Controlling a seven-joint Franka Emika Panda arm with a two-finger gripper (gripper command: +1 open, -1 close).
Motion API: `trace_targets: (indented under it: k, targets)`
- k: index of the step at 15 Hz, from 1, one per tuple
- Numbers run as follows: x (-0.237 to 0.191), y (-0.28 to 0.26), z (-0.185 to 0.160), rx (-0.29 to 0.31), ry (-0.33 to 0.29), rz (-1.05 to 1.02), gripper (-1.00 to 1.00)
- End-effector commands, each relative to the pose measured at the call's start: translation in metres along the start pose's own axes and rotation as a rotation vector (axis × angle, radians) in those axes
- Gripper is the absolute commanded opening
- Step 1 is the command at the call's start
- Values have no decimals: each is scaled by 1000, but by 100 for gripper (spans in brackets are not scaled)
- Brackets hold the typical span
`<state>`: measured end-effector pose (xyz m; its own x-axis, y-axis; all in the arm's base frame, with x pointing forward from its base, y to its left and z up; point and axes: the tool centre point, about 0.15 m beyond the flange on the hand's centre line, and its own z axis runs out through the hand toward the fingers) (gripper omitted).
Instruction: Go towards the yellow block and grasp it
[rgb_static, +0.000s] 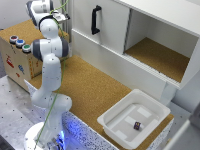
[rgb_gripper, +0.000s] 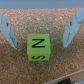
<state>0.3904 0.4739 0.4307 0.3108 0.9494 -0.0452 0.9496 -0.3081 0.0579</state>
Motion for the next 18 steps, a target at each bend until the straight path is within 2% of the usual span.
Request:
trace_targets:
  k: [1, 7, 11, 13, 16, 18]
  targets:
    - [-4, -6, 10, 48, -27, 50, -100]
    - [-19, -8, 10, 58, -31, 112, -100]
    - [-25, 5, -15, 72, 67, 252, -100]
    - [-31, 11, -30, 49, 104, 323, -100]
    - [-63, 21, -40, -1, 132, 450, -100]
    - [-93, 24, -38, 6, 146, 531, -100]
